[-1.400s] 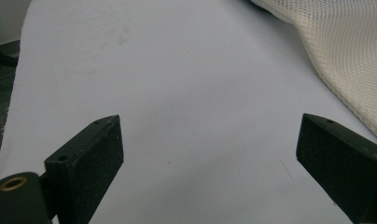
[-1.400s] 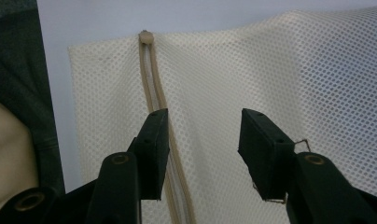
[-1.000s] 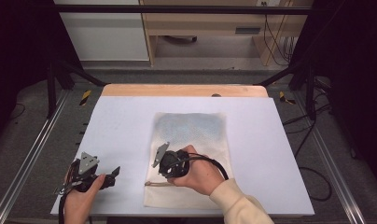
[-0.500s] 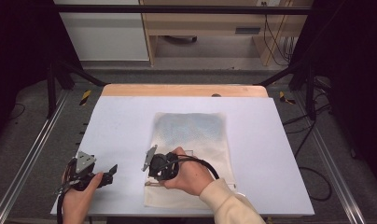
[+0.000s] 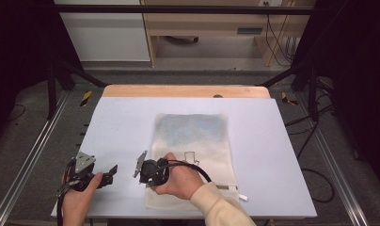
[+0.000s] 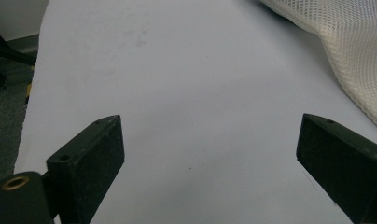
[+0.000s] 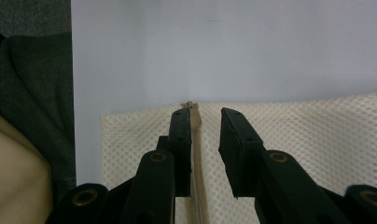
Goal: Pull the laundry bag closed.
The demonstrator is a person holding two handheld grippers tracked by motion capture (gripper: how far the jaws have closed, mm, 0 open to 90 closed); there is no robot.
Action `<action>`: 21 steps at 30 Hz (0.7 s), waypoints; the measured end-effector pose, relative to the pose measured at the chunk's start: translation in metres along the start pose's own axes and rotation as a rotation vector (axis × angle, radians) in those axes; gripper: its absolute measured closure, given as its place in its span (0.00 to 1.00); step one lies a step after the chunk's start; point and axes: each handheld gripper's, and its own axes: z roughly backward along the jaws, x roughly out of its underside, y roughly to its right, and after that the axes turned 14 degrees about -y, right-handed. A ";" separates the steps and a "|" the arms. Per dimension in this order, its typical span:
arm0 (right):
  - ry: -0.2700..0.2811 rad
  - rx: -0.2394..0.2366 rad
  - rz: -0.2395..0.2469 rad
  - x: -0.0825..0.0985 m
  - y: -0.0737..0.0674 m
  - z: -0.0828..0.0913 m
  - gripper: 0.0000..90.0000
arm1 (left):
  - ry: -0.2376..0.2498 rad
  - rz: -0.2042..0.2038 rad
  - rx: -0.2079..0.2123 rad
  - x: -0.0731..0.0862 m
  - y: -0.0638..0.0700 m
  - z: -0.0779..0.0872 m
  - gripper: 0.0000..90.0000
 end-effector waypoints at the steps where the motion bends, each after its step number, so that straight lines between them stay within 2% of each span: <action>1: 0.000 0.000 0.000 0.000 0.000 0.000 0.83 | 0.000 0.000 0.000 0.000 0.000 0.000 0.08; 6: -0.005 -0.022 -0.011 -0.005 0.000 -0.009 0.83 | -0.006 0.015 0.002 0.000 -0.001 0.001 0.08; 13: -0.033 -0.040 -0.025 -0.008 0.003 -0.023 0.83 | -0.004 0.013 0.005 0.000 -0.001 0.001 0.08; 21: -0.046 -0.076 -0.049 -0.010 0.006 -0.029 0.83 | 0.002 0.006 0.010 -0.001 0.000 0.001 0.08</action>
